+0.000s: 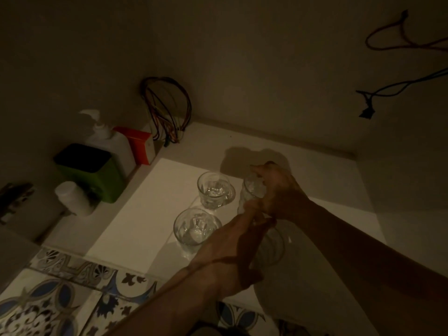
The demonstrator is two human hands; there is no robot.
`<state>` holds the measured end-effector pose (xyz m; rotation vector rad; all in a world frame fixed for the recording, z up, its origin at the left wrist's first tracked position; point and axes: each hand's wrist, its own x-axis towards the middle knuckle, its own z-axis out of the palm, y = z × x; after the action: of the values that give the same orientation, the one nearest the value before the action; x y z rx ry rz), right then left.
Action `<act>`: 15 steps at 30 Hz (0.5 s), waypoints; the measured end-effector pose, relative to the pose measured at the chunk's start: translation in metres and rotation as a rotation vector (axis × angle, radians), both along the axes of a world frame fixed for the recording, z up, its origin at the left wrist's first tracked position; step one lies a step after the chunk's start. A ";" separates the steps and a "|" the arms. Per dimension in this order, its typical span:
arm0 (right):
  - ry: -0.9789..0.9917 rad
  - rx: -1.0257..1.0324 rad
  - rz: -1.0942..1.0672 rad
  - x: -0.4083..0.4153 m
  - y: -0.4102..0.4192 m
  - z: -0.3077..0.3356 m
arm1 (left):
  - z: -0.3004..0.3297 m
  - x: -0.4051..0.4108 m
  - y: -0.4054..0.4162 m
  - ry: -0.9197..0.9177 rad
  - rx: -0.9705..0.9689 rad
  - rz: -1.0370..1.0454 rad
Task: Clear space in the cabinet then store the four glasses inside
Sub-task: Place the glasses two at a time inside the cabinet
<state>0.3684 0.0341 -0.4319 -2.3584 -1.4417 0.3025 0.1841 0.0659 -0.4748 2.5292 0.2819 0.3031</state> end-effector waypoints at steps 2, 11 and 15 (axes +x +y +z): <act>-0.003 -0.001 0.006 0.001 0.004 0.000 | -0.003 0.002 0.000 -0.007 0.016 0.001; -0.001 0.017 0.022 0.006 0.012 -0.008 | -0.019 0.007 0.004 -0.036 0.009 -0.012; -0.016 0.032 0.076 0.011 0.010 -0.012 | -0.023 0.007 0.008 -0.027 -0.040 -0.037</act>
<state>0.3790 0.0437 -0.4443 -2.2899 -1.5353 0.2788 0.1915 0.0740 -0.4980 2.4864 0.2288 0.3138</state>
